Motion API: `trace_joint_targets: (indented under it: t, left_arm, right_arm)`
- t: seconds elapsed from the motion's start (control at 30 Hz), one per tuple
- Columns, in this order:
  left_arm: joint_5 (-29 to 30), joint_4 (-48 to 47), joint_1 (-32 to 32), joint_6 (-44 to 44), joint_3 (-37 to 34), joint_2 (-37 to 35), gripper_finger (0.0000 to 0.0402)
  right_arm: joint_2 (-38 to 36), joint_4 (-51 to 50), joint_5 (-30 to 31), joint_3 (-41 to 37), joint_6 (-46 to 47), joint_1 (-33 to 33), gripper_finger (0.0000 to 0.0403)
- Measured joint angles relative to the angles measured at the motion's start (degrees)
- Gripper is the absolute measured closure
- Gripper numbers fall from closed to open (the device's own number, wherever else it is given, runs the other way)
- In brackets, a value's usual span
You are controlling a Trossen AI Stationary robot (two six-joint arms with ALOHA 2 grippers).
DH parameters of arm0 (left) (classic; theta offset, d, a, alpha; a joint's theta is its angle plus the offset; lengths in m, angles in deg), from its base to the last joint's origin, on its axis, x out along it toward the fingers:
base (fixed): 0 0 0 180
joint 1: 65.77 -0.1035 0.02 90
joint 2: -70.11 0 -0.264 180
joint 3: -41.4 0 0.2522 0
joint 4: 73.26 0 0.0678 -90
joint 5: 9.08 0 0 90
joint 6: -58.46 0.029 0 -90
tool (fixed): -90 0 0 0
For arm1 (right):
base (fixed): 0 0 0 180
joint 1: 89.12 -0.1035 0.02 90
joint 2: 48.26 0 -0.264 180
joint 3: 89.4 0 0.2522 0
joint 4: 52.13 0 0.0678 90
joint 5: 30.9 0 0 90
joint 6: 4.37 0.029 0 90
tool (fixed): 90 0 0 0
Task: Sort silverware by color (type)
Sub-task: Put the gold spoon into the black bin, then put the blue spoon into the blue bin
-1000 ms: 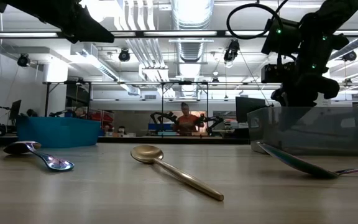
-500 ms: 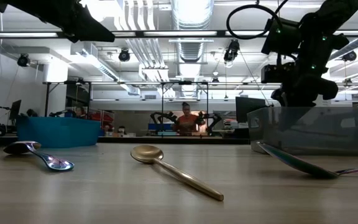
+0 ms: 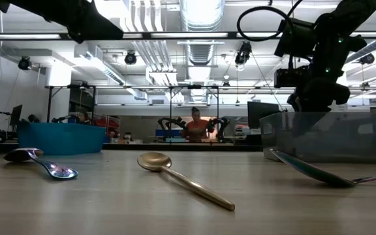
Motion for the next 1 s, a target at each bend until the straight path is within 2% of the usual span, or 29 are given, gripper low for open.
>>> trace_joint_targets:
  t: [0.17, 0.33, 0.43, 0.63, 0.8, 0.9, 1.0]
  left_arm:
    - [-0.1, -0.1, 0.0, -2.8, 0.0, 0.4, 0.0326]
    - [-0.6, -0.3, 0.0, -7.8, 0.0, 0.5, 0.0326]
    - [-3.1, -0.7, 0.0, -11.2, 0.0, 0.4, 0.0326]
    - [-13.2, -1.2, 0.0, -14.2, 0.0, -0.5, 0.0326]
    - [-15.8, -1.2, 0.0, -16.8, 0.0, -2.7, 0.0326]
    - [-17.6, -1.8, 0.0, -21.8, 0.0, -4.3, 0.0326]
    - [-18.8, -4.7, 0.4, -30.6, 0.0, -5.9, 0.0326]
  right_arm:
    - [-0.3, -0.2, 0.0, 0.2, 0.2, 0.0, 0.028]
    - [-1.0, -0.4, -0.1, 3.1, 1.8, 0.0, 0.026]
    - [-1.2, 1.5, 0.0, 5.1, 0.7, 0.0, 0.0262]
    - [-1.3, 16.2, 0.0, 5.7, -5.4, 0.0, 0.0279]
    - [-1.3, 26.6, 0.0, 5.7, -10.0, 0.0, 0.0291]
    - [-1.3, 32.7, -0.1, 5.7, -9.9, 0.0, 0.0298]
    - [-1.3, 36.6, -0.1, 5.7, -9.6, 0.0, 0.0305]
